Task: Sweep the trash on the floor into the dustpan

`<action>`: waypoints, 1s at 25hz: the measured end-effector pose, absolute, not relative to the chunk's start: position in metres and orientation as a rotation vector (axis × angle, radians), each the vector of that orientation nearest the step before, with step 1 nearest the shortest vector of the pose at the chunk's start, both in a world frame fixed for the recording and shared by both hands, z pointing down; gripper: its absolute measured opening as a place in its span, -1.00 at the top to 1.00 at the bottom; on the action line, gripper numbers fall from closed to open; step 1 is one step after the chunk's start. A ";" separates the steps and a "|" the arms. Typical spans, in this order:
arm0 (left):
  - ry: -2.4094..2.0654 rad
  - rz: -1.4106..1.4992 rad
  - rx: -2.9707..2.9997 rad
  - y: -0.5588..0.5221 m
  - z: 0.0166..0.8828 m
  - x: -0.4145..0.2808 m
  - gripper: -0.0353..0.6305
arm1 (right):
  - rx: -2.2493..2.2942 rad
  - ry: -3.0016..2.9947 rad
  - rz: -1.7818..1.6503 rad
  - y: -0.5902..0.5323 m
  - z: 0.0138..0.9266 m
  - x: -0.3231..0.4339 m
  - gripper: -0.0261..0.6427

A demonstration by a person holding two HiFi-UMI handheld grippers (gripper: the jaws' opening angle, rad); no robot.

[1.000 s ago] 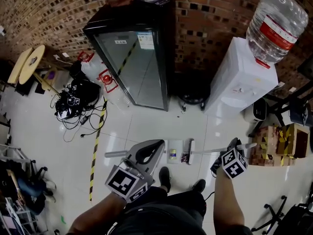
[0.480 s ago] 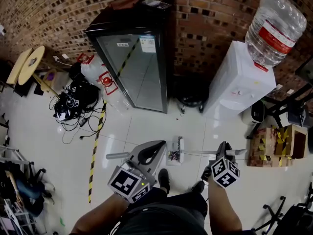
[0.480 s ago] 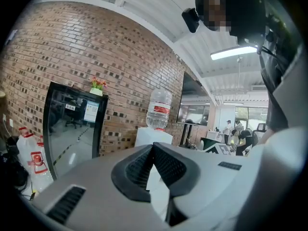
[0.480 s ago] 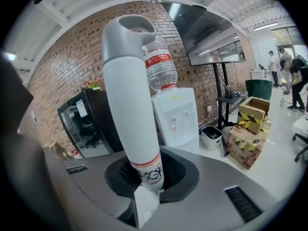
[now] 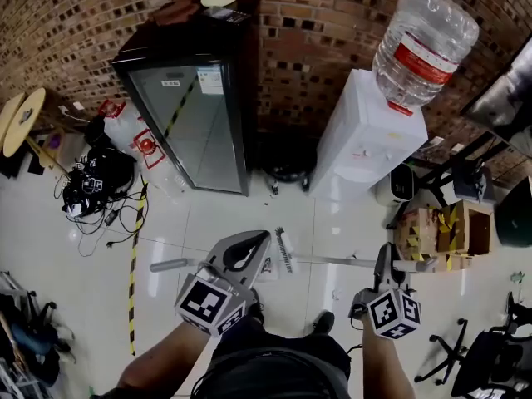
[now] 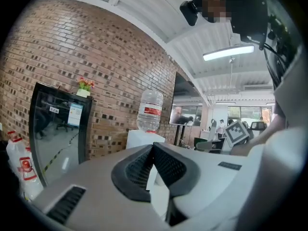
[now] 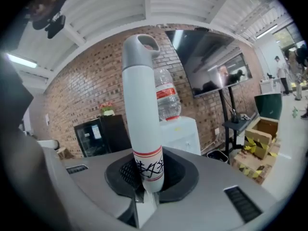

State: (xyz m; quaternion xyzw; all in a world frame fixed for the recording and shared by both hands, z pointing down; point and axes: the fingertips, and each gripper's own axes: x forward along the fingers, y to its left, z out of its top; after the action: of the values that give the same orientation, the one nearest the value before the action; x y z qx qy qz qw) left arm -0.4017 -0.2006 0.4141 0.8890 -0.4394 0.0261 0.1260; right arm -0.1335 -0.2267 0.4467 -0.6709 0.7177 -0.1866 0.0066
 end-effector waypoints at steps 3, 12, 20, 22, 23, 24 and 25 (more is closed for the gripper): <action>-1.307 0.030 2.585 -0.194 0.403 -0.372 0.84 | -1.985 2.382 -0.416 -0.215 0.404 -0.112 0.78; -1.493 -0.003 2.561 -0.171 0.347 -0.201 0.84 | -1.635 2.635 -0.098 -0.184 0.310 0.037 0.78; -1.625 0.004 2.502 -0.132 0.323 -0.038 0.84 | -1.437 2.813 -0.109 -0.155 0.294 0.188 0.78; -1.633 0.021 2.513 -0.129 0.308 -0.017 0.84 | -1.432 2.822 -0.116 -0.150 0.290 0.210 0.78; -1.632 0.024 2.520 -0.126 0.300 -0.010 0.84 | -1.431 2.826 -0.115 -0.146 0.286 0.218 0.78; -1.629 0.024 2.525 -0.122 0.293 -0.005 0.84 | -1.430 2.829 -0.111 -0.141 0.282 0.224 0.78; -1.625 0.026 2.531 -0.116 0.286 -0.001 0.84 | -1.431 2.830 -0.104 -0.134 0.277 0.229 0.78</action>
State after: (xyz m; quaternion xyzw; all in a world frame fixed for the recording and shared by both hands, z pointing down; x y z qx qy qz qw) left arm -0.0013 -0.1162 0.2860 0.8395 -0.5392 0.0085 0.0668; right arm 0.2290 -0.1345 0.2769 -0.4510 0.8918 -0.0328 -0.0156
